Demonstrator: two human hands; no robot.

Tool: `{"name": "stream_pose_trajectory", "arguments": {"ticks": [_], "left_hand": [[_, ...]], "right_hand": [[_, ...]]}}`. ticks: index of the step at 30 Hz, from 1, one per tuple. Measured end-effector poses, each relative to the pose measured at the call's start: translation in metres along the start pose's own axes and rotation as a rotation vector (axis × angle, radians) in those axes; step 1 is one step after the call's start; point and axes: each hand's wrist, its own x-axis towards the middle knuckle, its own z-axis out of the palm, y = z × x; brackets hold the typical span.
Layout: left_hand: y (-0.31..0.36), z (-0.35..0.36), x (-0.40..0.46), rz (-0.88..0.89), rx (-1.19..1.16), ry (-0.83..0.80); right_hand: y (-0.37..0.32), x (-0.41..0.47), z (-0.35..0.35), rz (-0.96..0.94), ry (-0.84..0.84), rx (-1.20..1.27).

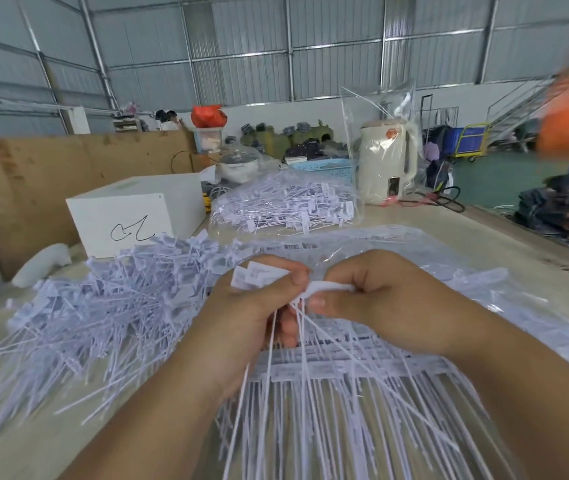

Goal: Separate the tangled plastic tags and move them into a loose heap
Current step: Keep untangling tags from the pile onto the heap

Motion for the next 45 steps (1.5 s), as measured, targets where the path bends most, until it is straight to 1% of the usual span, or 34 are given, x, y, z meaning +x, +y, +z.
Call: {"name": "stream_pose_trajectory", "arguments": {"ticks": [2,4,6,7,9,11,12,13,16,19,22,27,30,32,34,37,39,41,42,43,44,45], "left_hand": [[-0.002,0.004,0.001,0.016,-0.042,0.091],[-0.003,0.007,0.002,-0.006,-0.138,0.162],[-0.004,0.006,0.003,-0.053,-0.228,0.186],[-0.004,0.004,0.004,-0.068,-0.252,0.195],[-0.004,-0.001,0.005,-0.053,-0.231,0.193],[-0.003,-0.003,0.006,-0.010,-0.169,0.113],[-0.003,-0.003,0.006,0.007,-0.139,0.055],[-0.002,-0.004,0.005,0.016,-0.107,0.001],[-0.004,-0.010,0.007,0.001,-0.023,-0.126],[-0.005,-0.015,0.007,-0.014,0.073,-0.194],[-0.006,-0.013,0.007,-0.043,0.070,-0.214],[-0.005,-0.015,0.011,-0.054,-0.003,-0.068],[-0.008,-0.016,0.012,-0.026,0.069,-0.106],[-0.009,-0.015,0.011,-0.010,0.127,-0.151],[-0.009,-0.015,0.010,-0.001,0.121,-0.166],[-0.007,-0.012,0.010,0.034,0.012,-0.077],[-0.006,-0.007,0.008,0.033,-0.041,-0.007],[-0.006,-0.005,0.009,-0.003,-0.188,0.049],[-0.004,-0.004,0.008,-0.026,-0.265,0.078],[-0.002,-0.005,0.007,-0.029,-0.294,0.105],[-0.001,-0.005,0.007,-0.022,-0.273,0.120],[-0.001,-0.006,0.007,-0.015,-0.233,0.120]], "right_hand": [[-0.001,0.003,0.012,-0.027,0.126,-0.003],[-0.002,0.009,0.028,-0.087,0.287,0.096],[-0.007,0.012,0.033,-0.130,0.452,0.184],[-0.008,0.012,0.031,-0.160,0.464,0.192],[-0.010,0.006,0.025,-0.210,0.347,0.219],[-0.009,0.002,0.025,-0.151,0.194,0.140],[-0.008,0.000,0.026,-0.095,0.159,0.067],[-0.007,0.000,0.028,-0.062,0.135,0.019],[-0.007,0.001,0.030,-0.034,0.127,0.017],[-0.003,0.002,0.031,-0.002,0.109,0.031],[-0.001,0.004,0.032,0.044,0.103,-0.036],[-0.002,0.002,0.015,0.104,0.071,-0.209],[-0.002,0.001,0.009,0.110,-0.023,-0.198],[-0.002,0.000,0.010,0.119,-0.032,-0.200],[-0.002,0.000,0.009,0.081,-0.035,-0.153],[-0.003,0.001,0.012,0.026,0.035,-0.123],[-0.009,0.004,0.019,0.007,0.137,-0.154],[-0.011,0.008,0.023,0.030,0.343,-0.124],[-0.011,0.009,0.019,0.027,0.469,-0.056],[-0.011,0.008,0.013,-0.002,0.550,0.021],[-0.010,0.006,0.006,-0.040,0.569,0.077],[-0.008,0.003,0.001,-0.070,0.514,0.097]]}}
